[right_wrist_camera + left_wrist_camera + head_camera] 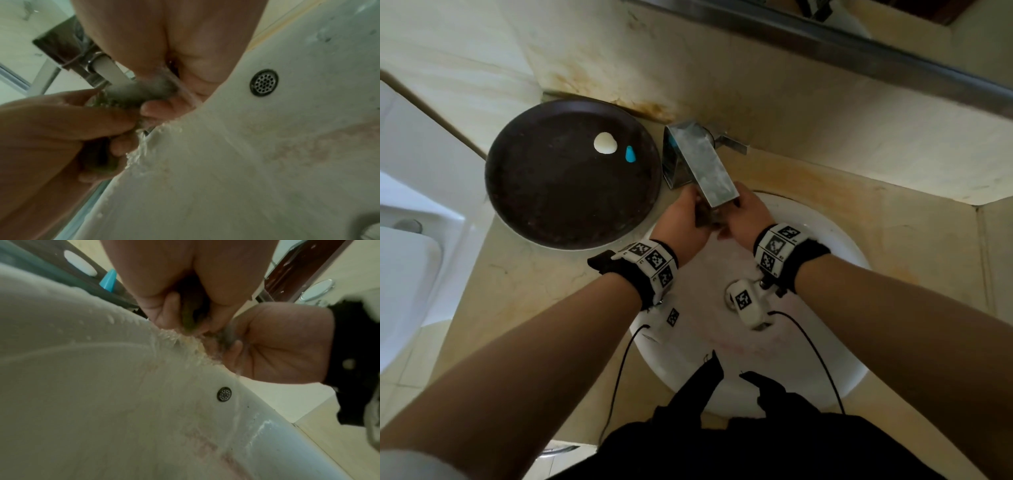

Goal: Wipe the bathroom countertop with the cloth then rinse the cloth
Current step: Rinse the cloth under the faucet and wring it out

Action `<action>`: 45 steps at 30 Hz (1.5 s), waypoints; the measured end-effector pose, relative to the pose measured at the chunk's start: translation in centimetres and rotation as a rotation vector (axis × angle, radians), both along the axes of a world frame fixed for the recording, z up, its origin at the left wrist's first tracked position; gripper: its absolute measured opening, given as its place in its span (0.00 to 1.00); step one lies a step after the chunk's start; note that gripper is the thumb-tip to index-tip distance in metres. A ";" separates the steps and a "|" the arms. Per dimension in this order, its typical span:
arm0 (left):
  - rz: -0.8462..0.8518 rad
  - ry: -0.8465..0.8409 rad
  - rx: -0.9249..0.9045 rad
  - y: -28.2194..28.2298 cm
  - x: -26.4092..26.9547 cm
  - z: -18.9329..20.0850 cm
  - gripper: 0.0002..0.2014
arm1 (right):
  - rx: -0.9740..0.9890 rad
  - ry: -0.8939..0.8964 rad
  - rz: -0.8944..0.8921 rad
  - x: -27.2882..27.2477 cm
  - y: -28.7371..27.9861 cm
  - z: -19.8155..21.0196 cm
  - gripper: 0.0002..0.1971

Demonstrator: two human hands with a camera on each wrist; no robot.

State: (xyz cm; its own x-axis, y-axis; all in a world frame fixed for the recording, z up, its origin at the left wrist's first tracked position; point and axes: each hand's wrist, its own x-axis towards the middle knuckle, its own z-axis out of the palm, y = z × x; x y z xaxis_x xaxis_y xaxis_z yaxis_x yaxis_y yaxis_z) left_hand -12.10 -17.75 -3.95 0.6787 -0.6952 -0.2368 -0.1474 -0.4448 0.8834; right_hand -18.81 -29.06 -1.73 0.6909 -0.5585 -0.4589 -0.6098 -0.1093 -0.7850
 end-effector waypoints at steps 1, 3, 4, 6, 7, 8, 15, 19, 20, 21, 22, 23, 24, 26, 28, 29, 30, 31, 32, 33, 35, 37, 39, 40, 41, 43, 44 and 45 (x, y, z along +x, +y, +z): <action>0.002 0.024 -0.025 0.2 0.2 0.2 0.24 | 0.011 -0.006 0.001 -0.1 0.0 0.1 0.11; 0.038 0.077 -0.085 0.8 0.5 0.6 0.25 | 0.029 -0.005 -0.034 -0.1 -0.7 -0.1 0.10; 0.070 0.109 -0.111 1.1 0.5 0.6 0.24 | 0.071 0.002 -0.062 -0.2 -1.0 -0.2 0.11; 0.147 0.203 -0.153 1.3 0.5 0.9 0.20 | 0.184 0.018 -0.093 -0.2 -1.1 -0.2 0.11; 0.190 0.287 -0.170 1.1 0.5 1.1 0.19 | 0.205 0.041 -0.078 -0.2 -0.9 -0.2 0.12; 0.220 0.385 -0.187 0.8 0.4 1.4 0.20 | 0.196 0.063 -0.052 -0.2 -0.5 -0.2 0.13; 0.301 0.470 -0.203 -0.5 0.6 1.3 0.11 | 0.200 0.119 -0.086 0.1 0.3 -0.4 0.14; 0.240 0.274 -0.109 -1.7 0.4 -0.3 0.12 | -0.038 0.181 0.126 0.5 0.8 -0.1 0.12; 0.231 0.283 -0.092 -1.9 0.5 -0.3 0.12 | -0.130 0.263 0.232 0.6 0.7 -0.2 0.13; 0.222 0.290 -0.080 -2.1 0.5 -0.6 0.12 | -0.206 0.339 0.288 0.8 0.7 0.0 0.14; 0.204 0.278 -0.074 -2.2 0.6 -0.6 0.13 | -0.325 0.391 0.378 1.0 0.6 0.1 0.14; 0.176 0.230 -0.067 -2.4 0.7 -0.8 0.13 | -0.380 0.408 0.414 1.1 0.7 0.5 0.14; 0.133 0.177 -0.052 -2.5 0.7 -0.8 0.14 | -0.418 0.414 0.450 1.2 0.8 0.8 0.14; 0.034 0.093 0.005 -2.7 0.5 -0.7 0.16 | -0.426 0.415 0.498 1.1 0.8 0.9 0.13; 0.022 0.069 0.032 -2.9 0.6 -0.5 0.11 | -0.375 0.364 0.437 0.7 0.5 0.4 0.14; 0.051 0.115 0.021 -2.9 0.6 -0.6 0.07 | -0.317 0.309 0.367 0.3 0.5 0.4 0.14; 0.083 0.187 0.009 -2.8 0.6 -0.2 0.06 | -0.281 0.246 0.310 0.1 0.5 0.5 0.15; 0.112 0.240 -0.006 -2.6 0.7 -0.3 0.07 | -0.260 0.209 0.277 -0.1 0.4 0.7 0.15; 0.129 0.293 -0.022 -2.2 0.7 0.1 0.05 | -0.233 0.196 0.267 -0.3 0.2 0.7 0.15; 0.141 0.339 -0.043 -1.6 0.7 0.5 0.05 | -0.186 0.181 0.242 -0.5 -0.2 0.6 0.16; 0.130 0.409 -0.092 -0.6 0.7 1.3 0.12 | -0.057 0.184 0.126 -0.9 -0.8 0.5 0.17; 0.136 0.425 -0.132 0.1 0.7 2.0 0.17 | 0.064 0.175 -0.005 -1.4 -1.2 0.4 0.10; 0.160 0.421 -0.165 0.5 0.7 2.1 0.18 | 0.223 0.165 -0.109 -1.7 -1.2 0.2 0.07; 0.175 0.435 -0.180 0.6 0.6 2.1 0.18 | 0.301 0.165 -0.147 -1.6 -1.1 0.3 0.08; 0.193 0.455 -0.195 0.7 0.4 2.1 0.21 | 0.357 0.179 -0.171 -1.5 -0.8 0.4 0.11; 0.225 0.493 -0.211 0.5 -0.1 1.6 0.27 | 0.421 0.223 -0.181 -1.2 -0.1 0.5 0.17; 0.236 0.513 -0.225 0.4 -0.3 1.6 0.28 | 0.449 0.240 -0.192 -0.9 0.3 0.4 0.20; 0.253 0.536 -0.250 0.3 -0.5 1.8 0.27 | 0.491 0.243 -0.212 -0.7 0.8 0.5 0.22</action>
State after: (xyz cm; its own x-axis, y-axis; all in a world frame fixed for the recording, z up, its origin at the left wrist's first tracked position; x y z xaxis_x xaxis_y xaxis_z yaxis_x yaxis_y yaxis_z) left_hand -12.64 -17.41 -2.14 0.6613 -0.6074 -0.4402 0.4257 -0.1793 0.8869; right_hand -19.51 -28.23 -1.22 0.4302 -0.3544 -0.8302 -0.7475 0.3758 -0.5478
